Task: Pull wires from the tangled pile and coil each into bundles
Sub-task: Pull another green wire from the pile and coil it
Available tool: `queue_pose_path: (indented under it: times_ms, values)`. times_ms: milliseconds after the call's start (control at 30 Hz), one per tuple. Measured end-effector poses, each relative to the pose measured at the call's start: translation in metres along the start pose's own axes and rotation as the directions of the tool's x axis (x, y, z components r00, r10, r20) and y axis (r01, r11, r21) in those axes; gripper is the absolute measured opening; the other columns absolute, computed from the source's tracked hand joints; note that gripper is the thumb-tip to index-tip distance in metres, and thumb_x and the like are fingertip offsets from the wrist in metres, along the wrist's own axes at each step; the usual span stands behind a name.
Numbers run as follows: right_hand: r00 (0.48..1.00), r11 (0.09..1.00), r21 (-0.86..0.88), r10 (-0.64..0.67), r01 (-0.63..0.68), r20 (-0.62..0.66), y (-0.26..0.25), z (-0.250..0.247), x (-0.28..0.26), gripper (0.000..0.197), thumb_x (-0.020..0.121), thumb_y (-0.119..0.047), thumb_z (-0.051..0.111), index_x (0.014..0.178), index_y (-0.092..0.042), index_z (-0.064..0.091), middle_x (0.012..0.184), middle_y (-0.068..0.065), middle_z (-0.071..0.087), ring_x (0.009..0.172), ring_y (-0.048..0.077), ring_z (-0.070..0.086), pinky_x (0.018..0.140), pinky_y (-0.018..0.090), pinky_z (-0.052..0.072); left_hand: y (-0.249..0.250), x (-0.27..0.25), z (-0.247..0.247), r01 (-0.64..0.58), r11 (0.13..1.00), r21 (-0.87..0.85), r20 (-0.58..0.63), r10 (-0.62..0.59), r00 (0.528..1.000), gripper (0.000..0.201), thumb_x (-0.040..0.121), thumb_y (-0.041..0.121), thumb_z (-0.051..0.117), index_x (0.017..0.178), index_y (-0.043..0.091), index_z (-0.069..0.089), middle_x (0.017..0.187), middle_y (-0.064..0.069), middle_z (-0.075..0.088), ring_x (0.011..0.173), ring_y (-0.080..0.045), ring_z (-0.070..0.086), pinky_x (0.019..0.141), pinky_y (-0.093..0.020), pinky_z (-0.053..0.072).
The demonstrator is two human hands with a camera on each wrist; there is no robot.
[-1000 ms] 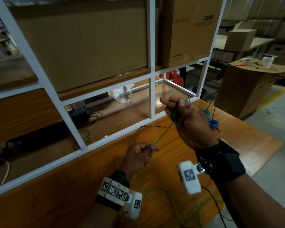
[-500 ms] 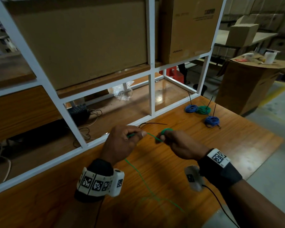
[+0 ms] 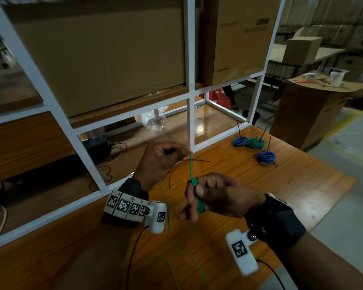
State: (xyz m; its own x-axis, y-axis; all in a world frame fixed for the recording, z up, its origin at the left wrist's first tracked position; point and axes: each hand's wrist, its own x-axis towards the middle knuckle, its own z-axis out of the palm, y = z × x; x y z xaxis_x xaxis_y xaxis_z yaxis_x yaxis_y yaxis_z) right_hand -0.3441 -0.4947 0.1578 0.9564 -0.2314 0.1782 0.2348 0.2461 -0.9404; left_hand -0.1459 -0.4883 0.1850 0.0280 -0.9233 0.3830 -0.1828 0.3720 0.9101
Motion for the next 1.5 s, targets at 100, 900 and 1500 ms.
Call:
queue_pose_path:
  times_ms: [100, 900, 1500]
  values:
    - [0.989, 0.959, 0.24, -0.149, 0.148, -0.016, -0.005, 0.007, 0.005, 0.02, 0.104, -0.007, 0.043, 0.107, 0.002, 0.06, 0.092, 0.015, 0.074, 0.102, 0.03, 0.072, 0.089, 0.036, 0.058, -0.008, 0.001, 0.009, 0.092, 0.993, -0.078, -0.014, -0.094, 0.995, 0.01, 0.084, 0.033, 0.073, 0.08, 0.026, 0.078, 0.062, -0.015, 0.062, 0.054, -0.02, 0.049, 0.053, -0.031, 0.044]
    - [0.637, 0.505, -0.596, -0.112, -0.624, -0.763, -0.007, -0.064, 0.014, 0.027, 0.11, -0.022, 0.042, 0.112, -0.025, 0.069, 0.115, -0.007, 0.07, 0.108, 0.012, 0.066, 0.095, 0.037, 0.056, -0.02, -0.018, 0.008, 0.253, 0.908, 0.335, -0.072, -0.243, 0.967, 0.016, 0.092, 0.03, 0.07, 0.084, 0.021, 0.08, 0.066, 0.02, 0.07, 0.064, 0.008, 0.063, 0.065, -0.019, 0.051]
    - [0.996, 0.99, 0.131, 0.041, -0.051, 0.083, 0.004, -0.005, 0.027, 0.025, 0.101, -0.013, 0.053, 0.12, -0.001, 0.065, 0.111, 0.013, 0.076, 0.107, 0.02, 0.071, 0.097, 0.029, 0.055, -0.012, 0.03, 0.0, 0.074, 0.993, -0.091, 0.032, -0.071, 0.997, 0.013, 0.084, 0.023, 0.071, 0.082, 0.011, 0.074, 0.051, 0.004, 0.057, 0.043, -0.01, 0.043, 0.043, -0.023, 0.033]
